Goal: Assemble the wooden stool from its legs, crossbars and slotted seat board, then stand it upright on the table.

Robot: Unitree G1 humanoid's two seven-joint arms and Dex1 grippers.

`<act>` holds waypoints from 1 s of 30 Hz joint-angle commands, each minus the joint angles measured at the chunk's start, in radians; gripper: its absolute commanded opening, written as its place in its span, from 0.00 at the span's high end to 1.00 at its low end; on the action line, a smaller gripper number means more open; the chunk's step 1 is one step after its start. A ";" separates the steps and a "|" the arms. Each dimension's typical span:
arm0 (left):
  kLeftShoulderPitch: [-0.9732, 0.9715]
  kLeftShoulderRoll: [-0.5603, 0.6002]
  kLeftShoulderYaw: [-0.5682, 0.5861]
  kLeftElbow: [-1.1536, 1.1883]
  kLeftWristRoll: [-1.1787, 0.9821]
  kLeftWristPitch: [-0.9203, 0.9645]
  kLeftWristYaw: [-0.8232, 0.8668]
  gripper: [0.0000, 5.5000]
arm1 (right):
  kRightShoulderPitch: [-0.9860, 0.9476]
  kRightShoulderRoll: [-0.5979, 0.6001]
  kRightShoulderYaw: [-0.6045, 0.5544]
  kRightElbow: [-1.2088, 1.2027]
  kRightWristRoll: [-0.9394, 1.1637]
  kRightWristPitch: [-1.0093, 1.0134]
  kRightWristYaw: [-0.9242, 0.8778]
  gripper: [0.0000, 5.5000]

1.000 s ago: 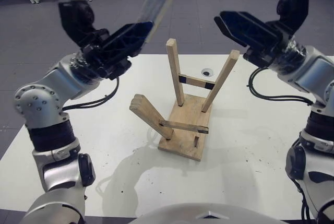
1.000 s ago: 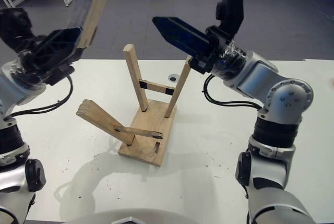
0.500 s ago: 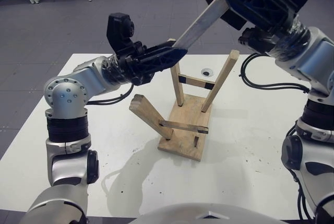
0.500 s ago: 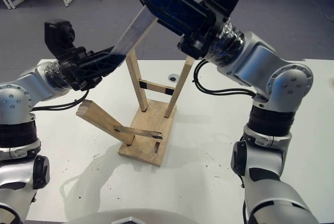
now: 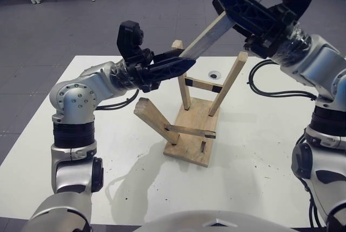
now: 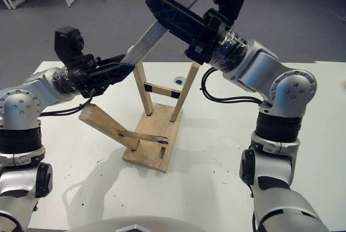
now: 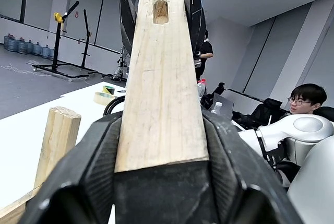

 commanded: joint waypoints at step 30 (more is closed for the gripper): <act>0.202 -0.050 0.239 0.004 0.135 -0.185 0.314 0.22 | 0.893 -0.108 0.203 -0.260 -0.993 -0.914 0.890 0.63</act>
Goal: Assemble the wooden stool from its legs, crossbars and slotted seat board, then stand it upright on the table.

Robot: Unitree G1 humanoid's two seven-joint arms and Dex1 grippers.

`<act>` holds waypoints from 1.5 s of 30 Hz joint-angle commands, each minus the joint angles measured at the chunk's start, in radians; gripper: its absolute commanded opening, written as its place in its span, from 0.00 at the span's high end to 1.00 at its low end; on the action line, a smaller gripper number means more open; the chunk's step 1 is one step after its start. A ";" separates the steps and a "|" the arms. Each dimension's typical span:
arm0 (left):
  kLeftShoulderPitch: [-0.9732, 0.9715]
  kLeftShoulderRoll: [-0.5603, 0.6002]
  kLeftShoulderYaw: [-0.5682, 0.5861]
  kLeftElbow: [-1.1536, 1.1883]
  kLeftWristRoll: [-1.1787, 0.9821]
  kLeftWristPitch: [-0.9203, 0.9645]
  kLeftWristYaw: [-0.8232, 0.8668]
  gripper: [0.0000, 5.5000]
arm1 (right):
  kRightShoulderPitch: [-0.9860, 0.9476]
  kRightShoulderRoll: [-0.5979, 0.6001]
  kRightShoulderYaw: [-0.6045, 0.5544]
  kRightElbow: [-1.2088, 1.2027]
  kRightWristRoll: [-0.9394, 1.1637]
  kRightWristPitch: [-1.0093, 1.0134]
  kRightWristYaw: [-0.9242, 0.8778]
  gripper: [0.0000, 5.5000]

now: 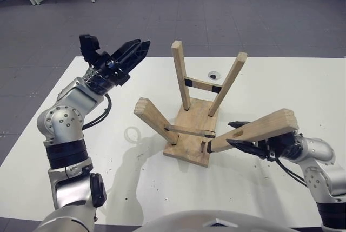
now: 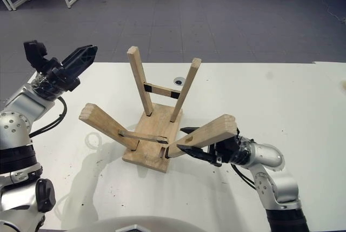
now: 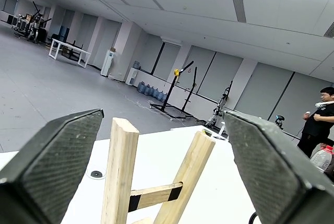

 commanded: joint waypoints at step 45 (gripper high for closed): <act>-0.055 0.065 0.001 -0.311 -0.133 0.092 0.247 0.22 | -0.147 -0.064 0.210 0.109 -0.265 0.133 -0.269 0.63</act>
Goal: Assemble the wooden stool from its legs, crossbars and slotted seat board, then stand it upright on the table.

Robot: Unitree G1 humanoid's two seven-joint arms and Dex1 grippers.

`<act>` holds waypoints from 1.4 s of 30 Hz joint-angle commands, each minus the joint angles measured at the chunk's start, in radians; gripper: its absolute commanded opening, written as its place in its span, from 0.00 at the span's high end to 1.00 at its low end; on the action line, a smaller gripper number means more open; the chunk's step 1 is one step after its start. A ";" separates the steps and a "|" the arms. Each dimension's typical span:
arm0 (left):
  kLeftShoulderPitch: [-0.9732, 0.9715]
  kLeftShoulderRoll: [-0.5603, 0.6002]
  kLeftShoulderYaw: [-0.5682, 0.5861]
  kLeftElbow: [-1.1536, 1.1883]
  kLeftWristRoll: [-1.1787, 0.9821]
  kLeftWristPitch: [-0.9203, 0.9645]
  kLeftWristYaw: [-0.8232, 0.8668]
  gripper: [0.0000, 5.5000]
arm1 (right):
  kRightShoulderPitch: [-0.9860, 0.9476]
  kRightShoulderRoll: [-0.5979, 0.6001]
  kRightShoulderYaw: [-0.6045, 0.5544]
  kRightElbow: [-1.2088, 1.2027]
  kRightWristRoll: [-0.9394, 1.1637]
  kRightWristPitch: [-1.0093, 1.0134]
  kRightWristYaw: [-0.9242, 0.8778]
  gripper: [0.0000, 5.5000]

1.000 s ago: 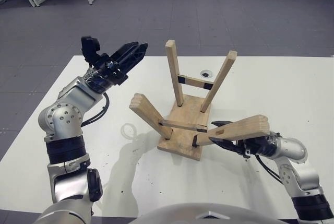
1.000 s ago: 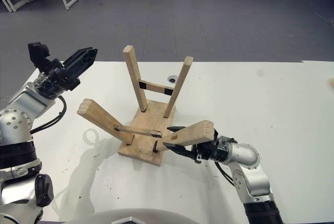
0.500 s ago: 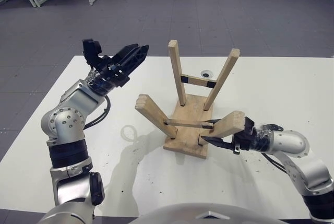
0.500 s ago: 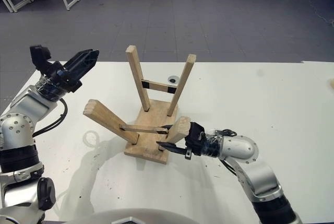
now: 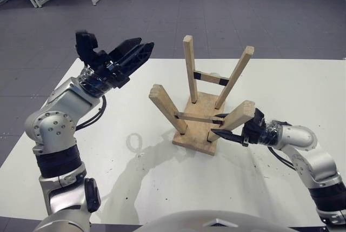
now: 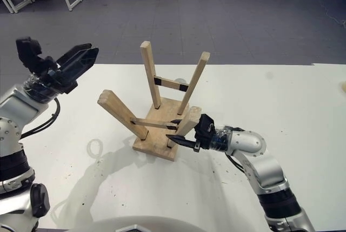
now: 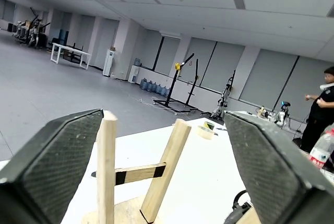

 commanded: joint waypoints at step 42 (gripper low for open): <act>0.039 -0.145 -0.861 -0.356 0.822 0.135 0.474 0.55 | 0.019 -0.023 0.321 0.204 -0.286 0.234 -0.120 0.63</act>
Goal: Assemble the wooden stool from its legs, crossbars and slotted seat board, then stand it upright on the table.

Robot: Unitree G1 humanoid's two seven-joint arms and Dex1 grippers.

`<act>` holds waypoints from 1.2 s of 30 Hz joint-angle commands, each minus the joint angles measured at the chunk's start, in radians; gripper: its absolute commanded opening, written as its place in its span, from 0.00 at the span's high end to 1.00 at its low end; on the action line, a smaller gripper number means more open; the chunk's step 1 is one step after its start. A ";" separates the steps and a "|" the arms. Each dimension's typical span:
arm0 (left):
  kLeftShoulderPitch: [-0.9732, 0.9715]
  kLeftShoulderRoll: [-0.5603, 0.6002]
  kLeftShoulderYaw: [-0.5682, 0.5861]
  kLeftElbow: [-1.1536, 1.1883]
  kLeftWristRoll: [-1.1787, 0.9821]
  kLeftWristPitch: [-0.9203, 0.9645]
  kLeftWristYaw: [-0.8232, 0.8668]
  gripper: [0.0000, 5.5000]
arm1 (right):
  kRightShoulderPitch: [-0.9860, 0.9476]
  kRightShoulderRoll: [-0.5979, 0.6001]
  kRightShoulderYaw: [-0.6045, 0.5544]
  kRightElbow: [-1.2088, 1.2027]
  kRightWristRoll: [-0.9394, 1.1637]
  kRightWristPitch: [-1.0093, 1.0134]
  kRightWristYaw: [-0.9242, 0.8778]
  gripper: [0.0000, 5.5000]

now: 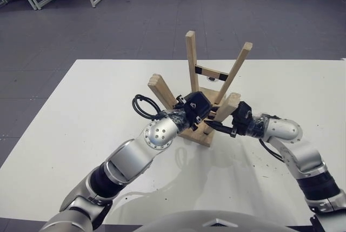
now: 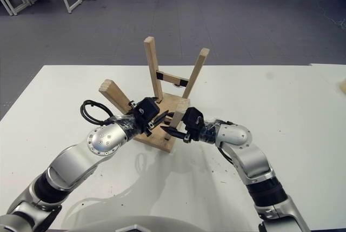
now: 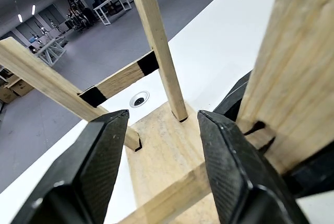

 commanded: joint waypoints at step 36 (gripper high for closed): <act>0.263 -0.168 0.245 0.244 -0.212 -0.297 -0.495 0.55 | 0.096 -0.117 0.124 0.149 -0.085 0.245 -0.007 0.63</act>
